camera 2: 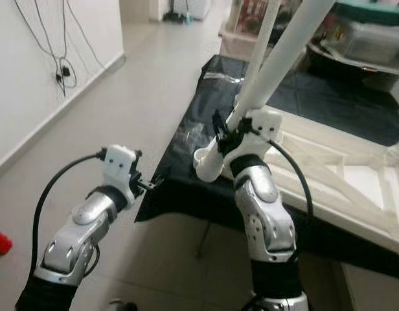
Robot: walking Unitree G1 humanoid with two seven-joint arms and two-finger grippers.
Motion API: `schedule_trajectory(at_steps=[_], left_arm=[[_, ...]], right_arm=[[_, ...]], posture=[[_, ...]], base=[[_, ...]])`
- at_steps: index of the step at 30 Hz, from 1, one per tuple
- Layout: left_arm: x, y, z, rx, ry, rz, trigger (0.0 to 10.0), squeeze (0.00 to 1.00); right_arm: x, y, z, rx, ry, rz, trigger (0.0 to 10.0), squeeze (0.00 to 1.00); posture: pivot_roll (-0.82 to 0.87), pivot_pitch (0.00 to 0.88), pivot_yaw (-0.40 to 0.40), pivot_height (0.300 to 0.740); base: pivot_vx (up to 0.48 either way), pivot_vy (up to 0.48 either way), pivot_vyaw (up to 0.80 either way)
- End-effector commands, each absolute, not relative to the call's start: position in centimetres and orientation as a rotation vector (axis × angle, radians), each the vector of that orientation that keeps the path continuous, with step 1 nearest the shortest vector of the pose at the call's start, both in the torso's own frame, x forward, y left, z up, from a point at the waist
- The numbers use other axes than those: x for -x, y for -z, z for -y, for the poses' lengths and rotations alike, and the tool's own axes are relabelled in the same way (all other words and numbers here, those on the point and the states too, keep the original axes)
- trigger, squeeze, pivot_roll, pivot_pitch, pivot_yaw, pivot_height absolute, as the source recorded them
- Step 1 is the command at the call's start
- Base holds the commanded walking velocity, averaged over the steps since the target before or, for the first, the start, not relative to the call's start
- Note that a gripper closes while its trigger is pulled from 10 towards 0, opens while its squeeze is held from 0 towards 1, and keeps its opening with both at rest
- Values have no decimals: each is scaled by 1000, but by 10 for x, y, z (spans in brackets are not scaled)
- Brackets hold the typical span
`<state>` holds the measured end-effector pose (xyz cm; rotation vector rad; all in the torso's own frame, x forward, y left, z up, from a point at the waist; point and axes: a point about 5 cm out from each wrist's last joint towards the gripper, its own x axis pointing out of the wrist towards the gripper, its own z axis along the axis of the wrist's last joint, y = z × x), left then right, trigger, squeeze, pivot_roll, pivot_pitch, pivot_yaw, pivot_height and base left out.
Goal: Building children table
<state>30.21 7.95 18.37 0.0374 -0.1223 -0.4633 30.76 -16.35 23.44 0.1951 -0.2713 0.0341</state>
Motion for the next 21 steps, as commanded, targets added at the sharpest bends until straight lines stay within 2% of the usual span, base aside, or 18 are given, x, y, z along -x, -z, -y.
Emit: schedule_trajectory(at_steps=[1, 2, 4, 11, 16, 21], left_arm=[[-302, -181, -84, -40, 434, 123, 10000, 0], [-305, -184, -85, -40, 425, 129, 10000, 0], [-310, -191, -88, -40, 409, 150, 10000, 0], [-314, -201, -90, -42, 393, 183, 10000, 0], [-315, -206, -89, -37, 383, 206, 10000, 0], [-317, -209, -88, -34, 371, 229, 10000, 0]], right_arm=[[-311, -244, 164, -158, 42, 285, 10000, 0], [-313, -252, 168, -147, 76, 344, 10000, 0], [-312, -256, 168, -128, -8, 386, 10000, 0], [-305, -249, 159, -139, -130, 378, 10000, 0], [-302, -248, 157, -148, -124, 379, 10000, 0], [-302, -243, 156, -119, -108, 369, 10000, 0]], posture=[[84, 0, -87, 740], [85, 0, -84, 740], [90, 0, -84, 740], [93, 0, -81, 740], [93, 0, -82, 740], [90, 0, -82, 740]], base=[[0, 0, 0], [0, 0, 0], [0, 0, 0], [0, 0, 0], [0, 0, 0], [0, 0, -724]])
